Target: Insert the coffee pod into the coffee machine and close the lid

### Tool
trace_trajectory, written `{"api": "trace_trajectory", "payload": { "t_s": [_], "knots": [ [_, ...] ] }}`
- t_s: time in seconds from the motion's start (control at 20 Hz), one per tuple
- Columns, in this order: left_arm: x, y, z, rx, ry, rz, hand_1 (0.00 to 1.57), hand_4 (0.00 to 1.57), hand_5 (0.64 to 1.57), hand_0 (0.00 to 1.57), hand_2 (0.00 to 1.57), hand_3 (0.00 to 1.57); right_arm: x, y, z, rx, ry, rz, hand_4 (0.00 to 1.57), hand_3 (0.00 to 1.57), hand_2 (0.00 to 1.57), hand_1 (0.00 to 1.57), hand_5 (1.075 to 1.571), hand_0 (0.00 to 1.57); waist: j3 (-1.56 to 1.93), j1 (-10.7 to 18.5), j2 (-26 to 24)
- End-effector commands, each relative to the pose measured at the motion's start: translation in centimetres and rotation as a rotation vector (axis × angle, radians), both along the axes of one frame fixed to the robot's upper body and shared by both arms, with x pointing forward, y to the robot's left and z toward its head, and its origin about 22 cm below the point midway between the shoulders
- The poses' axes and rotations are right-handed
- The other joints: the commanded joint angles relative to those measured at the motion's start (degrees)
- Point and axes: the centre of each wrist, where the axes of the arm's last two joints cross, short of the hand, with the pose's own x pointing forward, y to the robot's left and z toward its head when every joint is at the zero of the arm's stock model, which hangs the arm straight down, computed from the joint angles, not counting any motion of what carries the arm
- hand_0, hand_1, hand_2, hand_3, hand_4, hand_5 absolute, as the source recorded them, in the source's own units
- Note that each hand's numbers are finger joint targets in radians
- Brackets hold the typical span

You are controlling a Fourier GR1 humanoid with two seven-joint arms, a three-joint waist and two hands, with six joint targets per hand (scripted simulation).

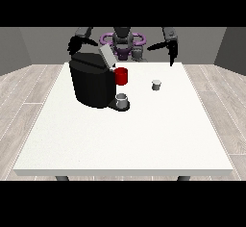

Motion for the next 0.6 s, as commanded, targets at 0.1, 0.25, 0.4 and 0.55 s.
{"api": "trace_trajectory", "payload": {
  "t_s": [0.1, 0.25, 0.4, 0.55],
  "knots": [
    [1.6, 3.8, -0.7, 0.044, 0.114, 0.028, 0.00, 0.00, 1.571, 0.00, 0.00, 0.00, -0.5, 1.0, 1.0, 0.033, -0.013, 0.035, 0.23, 0.00, 0.00, 0.00, 1.571, 0.00, -0.02, -2.9, 0.7],
    [3.5, 2.2, 0.0, 0.080, 0.145, 0.050, 0.00, 0.00, 1.571, 0.00, 0.00, 0.00, 0.9, -0.1, 1.1, -0.002, -0.006, 0.049, 0.23, 0.00, 0.00, 0.00, 1.571, 0.00, 0.00, -1.9, 1.6],
    [4.1, 4.2, -0.5, 0.100, 0.106, 0.067, 0.00, 0.00, 1.571, 0.00, 0.00, 0.00, 1.9, 3.8, 3.7, 0.029, -0.067, 0.076, 0.28, 0.00, 0.00, 0.00, 1.571, 0.00, -0.06, -3.7, 7.5],
    [4.5, 3.5, -1.7, 0.108, 0.203, 0.069, 0.00, 0.00, 1.571, 0.00, 0.00, 0.00, 1.5, 2.3, 2.4, -0.007, 0.019, 0.061, 0.33, 0.00, 0.00, 0.00, 1.571, 0.00, -0.02, -2.9, 3.9]
  ]
}}
